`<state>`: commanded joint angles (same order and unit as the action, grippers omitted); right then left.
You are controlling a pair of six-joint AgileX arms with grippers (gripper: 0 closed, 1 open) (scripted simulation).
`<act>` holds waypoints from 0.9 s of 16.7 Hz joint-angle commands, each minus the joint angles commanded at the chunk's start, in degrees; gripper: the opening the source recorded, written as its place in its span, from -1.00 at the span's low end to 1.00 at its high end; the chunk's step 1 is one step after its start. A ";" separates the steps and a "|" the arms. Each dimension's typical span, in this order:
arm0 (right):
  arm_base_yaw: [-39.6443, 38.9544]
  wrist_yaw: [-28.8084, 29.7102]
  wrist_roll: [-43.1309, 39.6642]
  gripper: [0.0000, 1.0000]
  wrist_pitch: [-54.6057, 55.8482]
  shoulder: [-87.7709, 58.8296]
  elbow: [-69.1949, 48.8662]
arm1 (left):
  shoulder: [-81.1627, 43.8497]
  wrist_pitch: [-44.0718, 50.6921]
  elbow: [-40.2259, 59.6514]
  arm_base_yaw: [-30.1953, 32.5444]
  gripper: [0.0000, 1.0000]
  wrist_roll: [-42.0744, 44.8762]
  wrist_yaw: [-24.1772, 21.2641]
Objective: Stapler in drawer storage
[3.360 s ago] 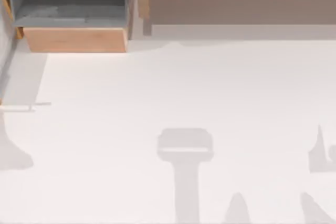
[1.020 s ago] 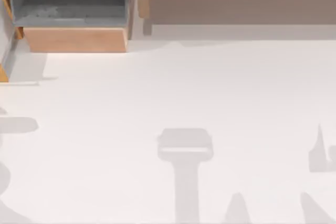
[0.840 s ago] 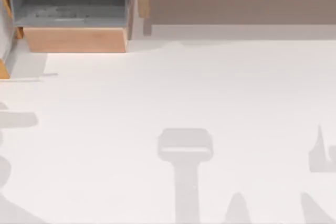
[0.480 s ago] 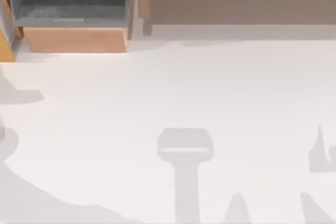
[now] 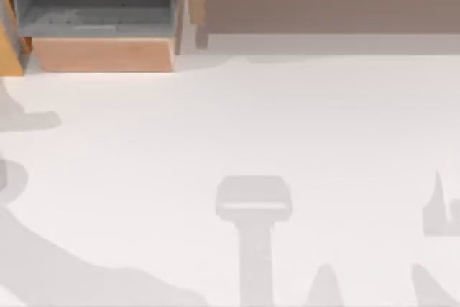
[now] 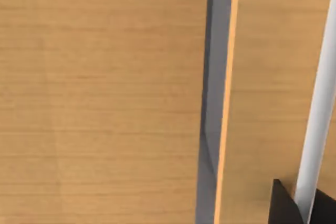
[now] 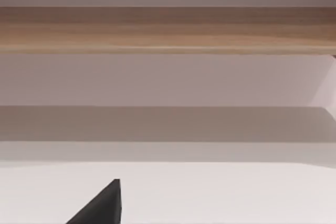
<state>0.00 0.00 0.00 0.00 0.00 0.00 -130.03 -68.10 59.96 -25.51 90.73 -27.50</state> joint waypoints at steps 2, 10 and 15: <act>0.00 0.00 0.00 1.00 0.00 0.00 0.00 | -2.05 2.28 4.69 0.95 -1.00 -0.14 1.12; 0.00 0.00 0.00 1.00 0.00 0.00 0.00 | -5.26 6.52 11.89 2.92 -1.00 -0.74 2.92; 0.00 0.00 0.00 1.00 0.00 0.00 0.00 | -5.26 6.52 11.89 2.92 -0.25 -0.74 2.92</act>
<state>0.00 0.00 0.00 0.00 0.00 0.00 -135.29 -61.58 71.85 -22.59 90.00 -24.58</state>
